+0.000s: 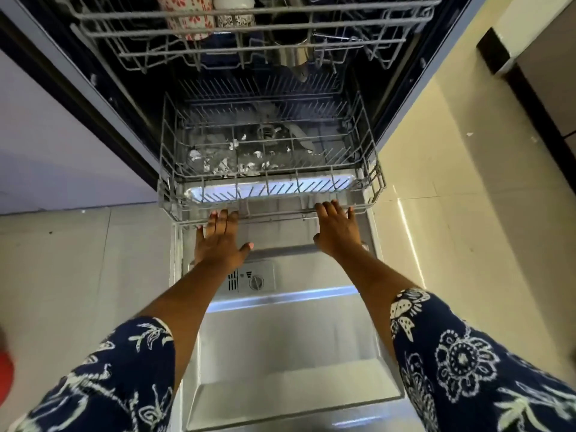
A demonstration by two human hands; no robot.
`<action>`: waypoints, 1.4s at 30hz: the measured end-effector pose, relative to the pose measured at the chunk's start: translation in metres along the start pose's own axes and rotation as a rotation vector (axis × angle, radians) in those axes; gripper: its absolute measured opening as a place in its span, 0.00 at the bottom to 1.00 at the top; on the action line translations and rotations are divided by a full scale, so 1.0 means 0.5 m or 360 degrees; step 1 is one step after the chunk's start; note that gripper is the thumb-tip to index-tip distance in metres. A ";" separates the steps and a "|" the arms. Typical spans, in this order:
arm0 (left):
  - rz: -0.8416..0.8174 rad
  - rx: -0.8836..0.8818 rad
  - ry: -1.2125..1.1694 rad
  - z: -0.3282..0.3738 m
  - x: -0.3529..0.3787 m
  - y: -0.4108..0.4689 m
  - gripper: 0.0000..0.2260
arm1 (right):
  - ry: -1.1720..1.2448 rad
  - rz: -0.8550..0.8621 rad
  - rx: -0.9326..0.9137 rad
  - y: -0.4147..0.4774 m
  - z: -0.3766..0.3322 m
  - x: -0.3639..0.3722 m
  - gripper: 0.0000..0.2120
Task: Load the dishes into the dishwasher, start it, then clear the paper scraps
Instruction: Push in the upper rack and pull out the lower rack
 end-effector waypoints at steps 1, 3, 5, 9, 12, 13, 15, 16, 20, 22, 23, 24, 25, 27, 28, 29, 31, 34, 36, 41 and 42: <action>-0.0014 0.0001 -0.0012 0.001 0.008 -0.028 0.36 | 0.0000 -0.0006 -0.0002 -0.029 0.001 0.006 0.36; -0.0040 -0.0018 -0.0020 0.005 0.022 -0.079 0.36 | -0.0007 -0.0029 -0.0018 -0.086 0.004 0.019 0.37; -0.0052 -0.0063 -0.0010 0.012 0.034 -0.131 0.37 | -0.0016 -0.0055 -0.0027 -0.141 0.006 0.033 0.39; -0.0054 -0.0108 -0.0036 0.022 0.058 -0.237 0.37 | 0.0007 -0.0113 -0.0031 -0.239 0.013 0.050 0.39; -0.0090 -0.0126 -0.0013 0.024 0.074 -0.307 0.37 | -0.0026 -0.0180 -0.0074 -0.310 0.019 0.059 0.39; -0.0109 -0.0133 0.0012 0.025 0.078 -0.325 0.37 | -0.0027 -0.0195 -0.0080 -0.328 0.020 0.062 0.39; -0.0140 -0.0144 0.0041 0.029 0.084 -0.364 0.37 | -0.0027 -0.0219 -0.0079 -0.370 0.021 0.069 0.39; -0.0156 -0.0149 0.0043 0.032 0.088 -0.383 0.37 | -0.0026 -0.0232 -0.0077 -0.390 0.021 0.073 0.39; -0.0168 -0.0155 0.0058 0.037 0.101 -0.457 0.39 | 0.0003 -0.0310 -0.0066 -0.465 0.022 0.087 0.40; -0.0159 -0.0149 0.0054 0.038 0.110 -0.489 0.39 | 0.0010 -0.0347 -0.0072 -0.499 0.027 0.093 0.41; -0.0158 -0.0146 0.0061 0.039 0.114 -0.502 0.39 | 0.0007 -0.0365 -0.0074 -0.512 0.028 0.096 0.42; -0.0160 -0.0143 0.0080 0.039 0.117 -0.516 0.40 | -0.0001 -0.0380 -0.0076 -0.526 0.029 0.100 0.42; -0.0159 -0.0139 0.0093 0.040 0.121 -0.526 0.40 | -0.0010 -0.0386 -0.0079 -0.537 0.030 0.104 0.43; -0.0149 -0.0138 0.0064 0.040 0.126 -0.540 0.40 | -0.0019 -0.0372 -0.0092 -0.554 0.033 0.110 0.44; -0.0144 -0.0140 0.0040 0.040 0.127 -0.542 0.40 | -0.0023 -0.0361 -0.0103 -0.558 0.035 0.111 0.45; -0.0144 -0.0138 0.0029 0.041 0.127 -0.543 0.41 | -0.0030 -0.0357 -0.0115 -0.560 0.038 0.112 0.45; -0.0143 -0.0127 0.0032 0.041 0.127 -0.543 0.41 | -0.0055 -0.0365 -0.0141 -0.559 0.044 0.112 0.45; -0.0153 -0.0089 0.0086 0.034 0.127 -0.541 0.40 | -0.0075 -0.0395 -0.0150 -0.556 0.043 0.108 0.44; -0.0185 -0.0068 0.0118 0.030 0.124 -0.541 0.40 | -0.0057 -0.0439 -0.0114 -0.555 0.037 0.105 0.43; -0.0386 -0.0057 0.0085 0.030 0.102 -0.547 0.39 | -0.0053 -0.0603 -0.0061 -0.557 0.023 0.082 0.41; -0.0465 -0.0070 0.0073 0.031 0.089 -0.545 0.38 | -0.0063 -0.0645 -0.0071 -0.557 0.021 0.068 0.41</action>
Point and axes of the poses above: each hand's wrist, its own y-axis towards the middle knuckle, its own x-axis out of the palm, z = x × y, the point moved 1 cm from there along y, towards the middle knuckle, and after that the axes turned 11 degrees about z, right-handed, at the moved point
